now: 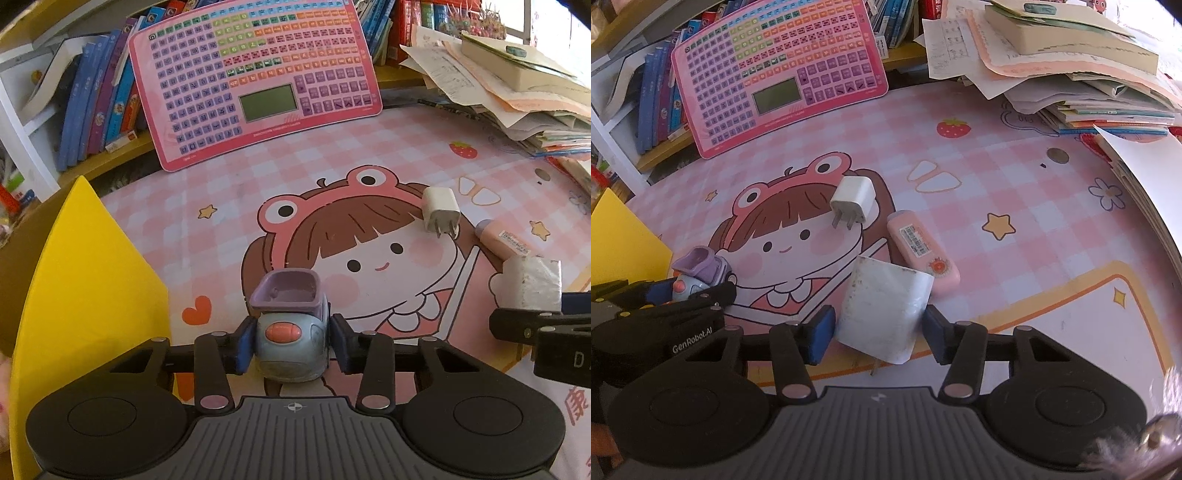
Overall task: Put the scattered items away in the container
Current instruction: 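Grasp the blue toy car with left tool while right tool grasps a white charger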
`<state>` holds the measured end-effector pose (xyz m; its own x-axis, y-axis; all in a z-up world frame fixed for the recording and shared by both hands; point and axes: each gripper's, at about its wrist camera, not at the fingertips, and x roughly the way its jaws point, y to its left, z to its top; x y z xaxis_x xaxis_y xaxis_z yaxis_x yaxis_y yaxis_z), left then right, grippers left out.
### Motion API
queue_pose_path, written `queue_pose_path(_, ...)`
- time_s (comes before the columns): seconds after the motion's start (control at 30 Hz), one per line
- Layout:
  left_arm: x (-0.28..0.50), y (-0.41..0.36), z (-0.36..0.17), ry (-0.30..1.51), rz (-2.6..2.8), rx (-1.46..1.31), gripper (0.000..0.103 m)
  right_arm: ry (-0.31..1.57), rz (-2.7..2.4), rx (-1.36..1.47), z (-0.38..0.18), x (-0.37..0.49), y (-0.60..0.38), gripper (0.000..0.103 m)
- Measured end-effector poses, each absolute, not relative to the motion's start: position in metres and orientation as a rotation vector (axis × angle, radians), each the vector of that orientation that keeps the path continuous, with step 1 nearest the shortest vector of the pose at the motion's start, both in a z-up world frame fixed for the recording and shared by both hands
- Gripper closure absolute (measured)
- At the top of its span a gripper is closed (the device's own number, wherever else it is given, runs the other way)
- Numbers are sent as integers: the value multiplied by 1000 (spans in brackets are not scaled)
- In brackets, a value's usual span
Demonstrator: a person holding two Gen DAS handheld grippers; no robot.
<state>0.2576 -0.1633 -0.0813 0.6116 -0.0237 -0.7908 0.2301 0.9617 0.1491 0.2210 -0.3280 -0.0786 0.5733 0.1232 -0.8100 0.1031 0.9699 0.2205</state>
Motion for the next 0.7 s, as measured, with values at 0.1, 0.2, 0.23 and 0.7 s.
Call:
queue_pose_path(0.1,254,-163,-78,906,-170,229,64,963,22,255,-77,217,-327,54)
queue_pose_path(0.2,246,-165,-74,887,-191,234,64,958,30,251,-75,212,-328,55)
queue_pose_path(0.23,244,-167,-72,882,-199,237,64,957,32,249,-75,210,-328,55)
queue_pose_path(0.7,211,-170,-53,850,-265,241,64,958,58,234,-69,187,-329,59)
